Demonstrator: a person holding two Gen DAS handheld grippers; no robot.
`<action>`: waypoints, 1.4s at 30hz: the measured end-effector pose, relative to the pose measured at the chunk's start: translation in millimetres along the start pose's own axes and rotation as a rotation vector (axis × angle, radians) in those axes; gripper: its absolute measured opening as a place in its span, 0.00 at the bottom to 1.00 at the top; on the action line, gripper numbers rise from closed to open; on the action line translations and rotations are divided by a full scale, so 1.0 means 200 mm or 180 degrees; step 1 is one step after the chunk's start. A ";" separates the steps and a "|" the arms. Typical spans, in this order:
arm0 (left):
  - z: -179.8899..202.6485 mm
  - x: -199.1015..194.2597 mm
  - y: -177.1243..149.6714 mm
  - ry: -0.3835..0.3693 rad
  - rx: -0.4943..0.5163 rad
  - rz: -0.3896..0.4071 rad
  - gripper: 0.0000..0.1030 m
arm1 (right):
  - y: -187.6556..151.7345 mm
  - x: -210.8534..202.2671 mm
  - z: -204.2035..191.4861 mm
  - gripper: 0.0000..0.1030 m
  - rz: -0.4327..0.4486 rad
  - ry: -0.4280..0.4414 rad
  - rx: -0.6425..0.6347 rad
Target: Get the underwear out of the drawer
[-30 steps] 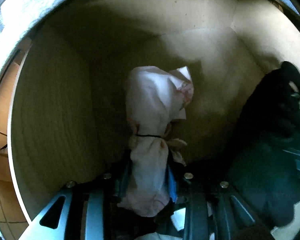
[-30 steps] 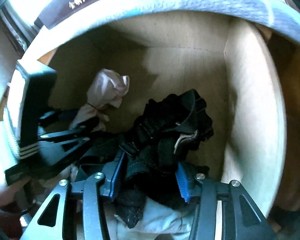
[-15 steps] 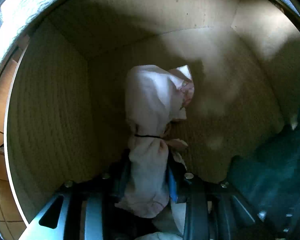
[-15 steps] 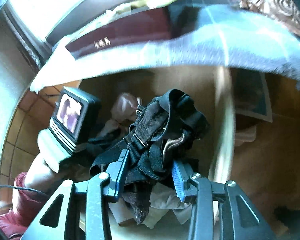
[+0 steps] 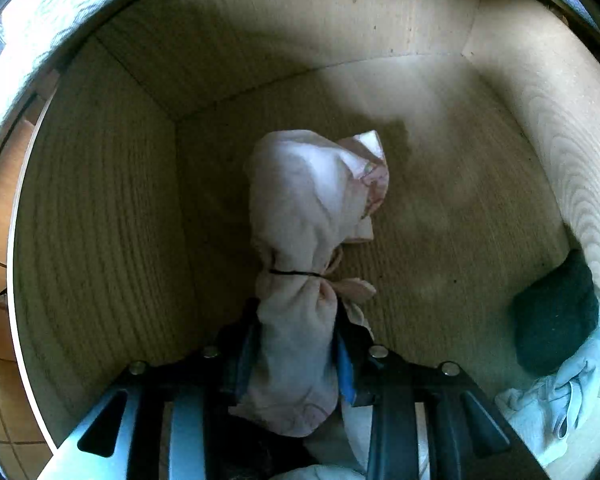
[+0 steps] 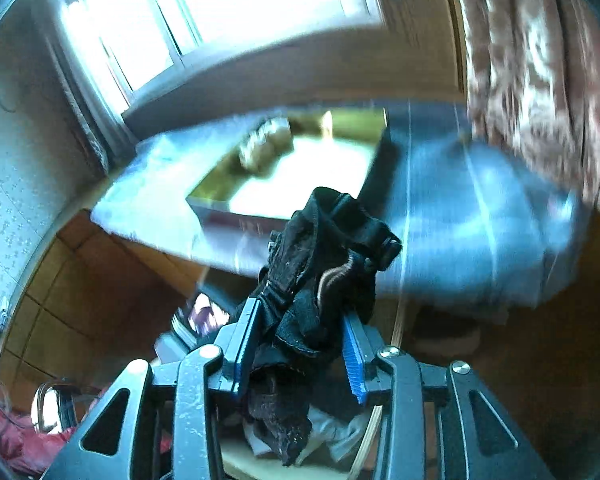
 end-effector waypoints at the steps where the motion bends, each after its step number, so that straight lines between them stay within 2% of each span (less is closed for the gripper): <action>1: 0.00 0.00 0.00 -0.0001 -0.0001 0.0000 0.32 | 0.04 -0.03 0.00 0.30 0.0026 0.0019 -0.0026; 2: 0.00 0.00 0.00 -0.0001 -0.0001 0.0000 0.31 | 0.13 -0.06 0.00 0.06 0.0106 0.0045 -0.0054; 3: 0.00 0.00 0.00 -0.0001 -0.0001 0.0000 0.32 | 0.19 -0.08 0.00 0.03 0.0153 0.0070 -0.0068; 6: 0.01 0.00 0.00 0.0001 -0.0001 0.0001 0.31 | 0.43 -0.07 0.02 0.03 0.0237 0.0029 -0.0067; 8: 0.01 0.00 0.00 0.0002 -0.0001 0.0000 0.31 | 0.49 -0.01 -0.01 0.03 0.0112 0.0068 -0.0217; 9: 0.00 0.00 0.00 0.0001 0.0000 -0.0001 0.32 | 0.48 0.04 -0.03 0.03 0.0024 0.0086 -0.0255; 12: 0.00 -0.01 0.00 0.0005 -0.0001 0.0000 0.32 | 0.36 0.24 -0.10 0.05 -0.0364 -0.0176 -0.0479; 14: 0.02 0.02 0.02 0.0015 -0.0003 -0.0001 0.33 | 0.23 0.40 -0.12 0.24 -0.0663 -0.0364 -0.0538; 16: 0.03 0.03 0.02 0.0013 -0.0003 0.0001 0.33 | 0.08 0.59 -0.10 0.31 -0.1017 -0.0430 -0.0517; 18: 0.02 0.03 0.02 0.0013 -0.0003 0.0001 0.33 | -0.02 0.75 -0.09 0.31 -0.1258 -0.0502 -0.0577; 19: 0.02 0.03 0.02 0.0012 -0.0004 0.0001 0.33 | -0.06 0.82 -0.09 0.36 -0.1331 -0.0520 -0.0593; 22: 0.02 0.03 0.02 0.0013 -0.0004 0.0001 0.33 | -0.13 0.98 -0.09 0.66 -0.1471 -0.0545 -0.0635; 23: 0.02 0.03 0.02 0.0013 -0.0005 0.0001 0.33 | -0.16 1.04 -0.09 0.69 -0.1510 -0.0598 -0.0672; 27: 0.02 0.03 0.02 0.0013 -0.0005 0.0001 0.33 | -0.20 1.17 -0.12 0.69 -0.1611 -0.0583 -0.0796; 31: 0.02 0.03 0.02 0.0013 -0.0005 0.0002 0.33 | -0.24 1.28 -0.11 0.80 -0.1647 -0.0545 -0.0777; 34: 0.02 0.04 0.02 0.0016 -0.0004 0.0002 0.33 | -0.25 1.37 -0.10 0.80 -0.1664 -0.0682 -0.0756; 36: 0.03 0.04 0.03 0.0016 -0.0004 0.0001 0.33 | -0.25 1.40 -0.07 0.79 -0.1655 -0.0624 -0.0679; 38: 0.03 0.04 0.03 0.0016 -0.0003 0.0001 0.33 | -0.27 1.40 -0.06 0.66 -0.1691 -0.0492 -0.0592; 42: 0.03 0.05 0.03 0.0015 -0.0002 0.0002 0.33 | -0.30 1.34 -0.05 0.58 -0.1690 -0.0337 -0.0442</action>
Point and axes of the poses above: each gripper's, at about its wrist camera, not at the fingertips, and x roughly the way its jaws point, z to its right, y to its top, the point moved 3 cm from there along x, roughly the way its jaws point, and after that the axes turned 11 degrees about -z, right-handed, at the moved point
